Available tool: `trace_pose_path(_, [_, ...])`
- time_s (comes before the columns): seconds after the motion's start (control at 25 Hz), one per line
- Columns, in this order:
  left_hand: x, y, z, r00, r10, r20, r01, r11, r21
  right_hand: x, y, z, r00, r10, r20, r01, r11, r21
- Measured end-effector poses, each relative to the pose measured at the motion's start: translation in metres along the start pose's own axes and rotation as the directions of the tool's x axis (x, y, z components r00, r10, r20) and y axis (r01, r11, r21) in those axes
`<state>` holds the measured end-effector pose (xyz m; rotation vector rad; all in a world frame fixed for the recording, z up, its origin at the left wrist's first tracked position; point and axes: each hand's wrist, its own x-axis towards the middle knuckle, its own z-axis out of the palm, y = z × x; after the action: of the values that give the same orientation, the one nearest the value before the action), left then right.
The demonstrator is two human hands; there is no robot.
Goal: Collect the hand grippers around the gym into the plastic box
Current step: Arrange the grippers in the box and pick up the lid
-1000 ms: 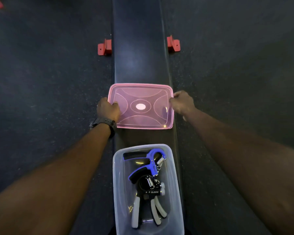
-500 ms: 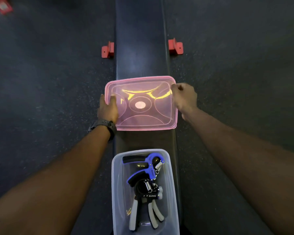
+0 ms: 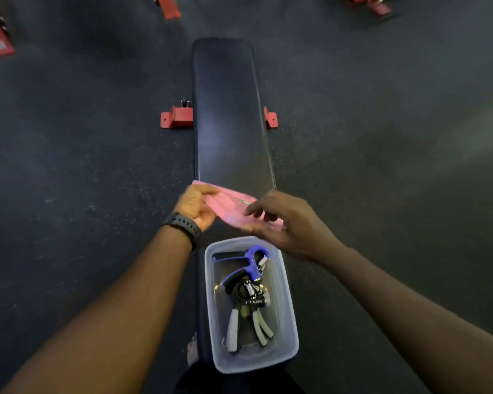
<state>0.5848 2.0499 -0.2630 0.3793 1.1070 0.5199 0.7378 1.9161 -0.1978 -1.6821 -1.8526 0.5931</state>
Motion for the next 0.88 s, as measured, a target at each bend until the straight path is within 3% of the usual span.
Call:
trace_pose_path(0.08, [-0.028,-0.021,-0.018,1.000,0.008,-0.013,-0.008,1.000,-0.019,-0.019,-0.013,0.007,0.985,0.161,-0.061,-0.162,0.987,-0.008])
trace_pose_path(0.12, [-0.037,-0.037,-0.030,1.000,0.012,0.026,-0.012,1.000,-0.014,-0.028,-0.008,0.014,0.936,0.319,-0.147,-0.324,0.946,-0.013])
trace_pose_path(0.16, [-0.048,-0.053,-0.040,0.998,0.032,0.053,-0.031,0.999,-0.019,-0.037,-0.002,0.021,0.841,0.514,-0.170,-0.513,0.857,0.055])
trace_pose_path(0.2, [-0.061,-0.069,-0.049,0.998,0.045,0.043,-0.045,0.999,-0.013,-0.049,0.006,0.032,0.713,0.695,-0.093,-0.672,0.715,0.191])
trace_pose_path(0.24, [-0.070,-0.086,-0.057,0.998,0.061,0.013,-0.061,0.998,0.025,-0.063,0.011,0.045,0.599,0.799,0.045,-0.765,0.556,0.324])
trace_pose_path(0.28, [-0.078,-0.105,-0.062,0.995,0.092,-0.026,-0.090,0.992,0.087,-0.079,0.015,0.059,0.536,0.831,0.145,-0.799,0.445,0.405])
trace_pose_path(0.36, [-0.093,-0.139,-0.066,0.959,0.230,-0.166,-0.163,0.926,0.342,-0.113,0.018,0.084,0.544,0.821,0.173,-0.799,0.444,0.405])
trace_pose_path(0.44, [-0.101,-0.171,-0.070,0.906,0.375,-0.197,-0.155,0.726,0.670,-0.139,0.016,0.101,0.579,0.808,0.112,-0.783,0.513,0.352])
trace_pose_path(0.48, [-0.102,-0.183,-0.074,0.897,0.402,-0.181,-0.152,0.667,0.730,-0.146,0.018,0.108,0.614,0.786,0.072,-0.759,0.563,0.329])
trace_pose_path(0.56, [-0.098,-0.192,-0.080,0.896,0.412,-0.169,-0.175,0.675,0.716,-0.150,0.021,0.125,0.682,0.732,-0.018,-0.699,0.658,0.278])
trace_pose_path(0.64, [-0.090,-0.189,-0.082,0.891,0.420,-0.174,-0.177,0.672,0.719,-0.146,0.029,0.141,0.701,0.707,-0.096,-0.672,0.699,0.245])
trace_pose_path(0.76, [-0.073,-0.181,-0.086,0.901,0.412,-0.139,-0.165,0.620,0.767,-0.136,0.039,0.150,0.684,0.716,-0.139,-0.684,0.696,0.219])
trace_pose_path(0.88, [-0.059,-0.179,-0.085,0.913,0.386,-0.128,-0.134,0.582,0.802,-0.130,0.047,0.153,0.635,0.768,-0.083,-0.728,0.632,0.267])
